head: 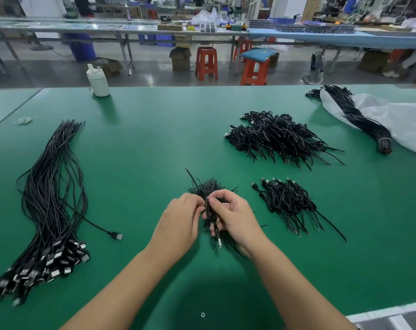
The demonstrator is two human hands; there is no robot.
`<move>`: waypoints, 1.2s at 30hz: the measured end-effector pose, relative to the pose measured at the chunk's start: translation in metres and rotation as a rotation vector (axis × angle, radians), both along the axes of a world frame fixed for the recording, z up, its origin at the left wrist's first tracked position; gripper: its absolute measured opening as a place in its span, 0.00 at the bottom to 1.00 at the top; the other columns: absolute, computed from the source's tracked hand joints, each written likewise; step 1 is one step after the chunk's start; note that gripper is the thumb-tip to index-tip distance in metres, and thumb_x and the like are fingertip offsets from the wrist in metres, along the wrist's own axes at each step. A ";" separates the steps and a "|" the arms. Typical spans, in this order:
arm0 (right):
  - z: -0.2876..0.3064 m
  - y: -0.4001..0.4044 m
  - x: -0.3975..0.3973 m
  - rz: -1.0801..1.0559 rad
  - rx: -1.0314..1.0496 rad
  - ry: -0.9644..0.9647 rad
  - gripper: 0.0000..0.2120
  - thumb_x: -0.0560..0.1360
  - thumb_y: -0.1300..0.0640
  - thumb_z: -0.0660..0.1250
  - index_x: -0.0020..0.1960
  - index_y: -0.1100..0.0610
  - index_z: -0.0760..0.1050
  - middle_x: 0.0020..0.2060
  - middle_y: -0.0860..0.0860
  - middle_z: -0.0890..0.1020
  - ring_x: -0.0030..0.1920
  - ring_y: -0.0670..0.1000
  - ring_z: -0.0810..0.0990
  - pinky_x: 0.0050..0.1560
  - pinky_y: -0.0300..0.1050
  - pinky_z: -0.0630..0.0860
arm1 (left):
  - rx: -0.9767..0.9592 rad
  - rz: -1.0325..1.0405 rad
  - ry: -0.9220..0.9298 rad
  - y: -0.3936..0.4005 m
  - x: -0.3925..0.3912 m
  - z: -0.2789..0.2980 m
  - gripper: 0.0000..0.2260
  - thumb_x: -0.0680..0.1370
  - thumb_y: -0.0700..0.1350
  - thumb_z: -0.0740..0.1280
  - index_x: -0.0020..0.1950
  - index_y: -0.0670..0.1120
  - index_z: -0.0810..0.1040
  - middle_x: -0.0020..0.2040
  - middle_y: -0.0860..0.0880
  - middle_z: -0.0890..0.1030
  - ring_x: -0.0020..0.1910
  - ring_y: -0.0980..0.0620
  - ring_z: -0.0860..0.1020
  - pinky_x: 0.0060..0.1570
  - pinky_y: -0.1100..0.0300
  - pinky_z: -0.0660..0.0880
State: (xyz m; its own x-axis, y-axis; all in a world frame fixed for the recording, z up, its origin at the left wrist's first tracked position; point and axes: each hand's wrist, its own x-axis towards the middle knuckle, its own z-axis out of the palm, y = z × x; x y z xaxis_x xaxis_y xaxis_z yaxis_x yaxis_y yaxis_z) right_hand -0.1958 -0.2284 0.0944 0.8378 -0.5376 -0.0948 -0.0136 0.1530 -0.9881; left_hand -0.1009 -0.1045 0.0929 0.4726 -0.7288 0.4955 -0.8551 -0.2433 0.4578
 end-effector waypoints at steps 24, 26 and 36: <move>-0.004 -0.008 -0.009 0.049 -0.314 0.068 0.05 0.77 0.61 0.71 0.49 0.52 0.81 0.40 0.50 0.81 0.33 0.48 0.81 0.37 0.46 0.78 | 0.026 -0.068 0.609 0.006 0.017 0.020 0.09 0.76 0.40 0.72 0.40 0.51 0.77 0.32 0.56 0.76 0.32 0.57 0.71 0.36 0.64 0.69; -0.002 -0.007 -0.009 0.092 -0.314 0.086 0.06 0.79 0.57 0.68 0.44 0.51 0.80 0.33 0.51 0.80 0.28 0.51 0.79 0.34 0.43 0.75 | 0.017 -0.062 0.406 0.006 0.014 0.022 0.10 0.76 0.40 0.70 0.40 0.53 0.74 0.33 0.57 0.76 0.34 0.59 0.72 0.37 0.69 0.68; 0.003 -0.013 -0.015 0.286 0.137 0.104 0.10 0.80 0.55 0.65 0.45 0.58 0.82 0.33 0.52 0.79 0.32 0.46 0.76 0.31 0.37 0.75 | 0.005 -0.210 -0.530 0.009 0.015 0.001 0.10 0.73 0.32 0.59 0.46 0.44 0.77 0.47 0.46 0.78 0.41 0.45 0.72 0.39 0.54 0.69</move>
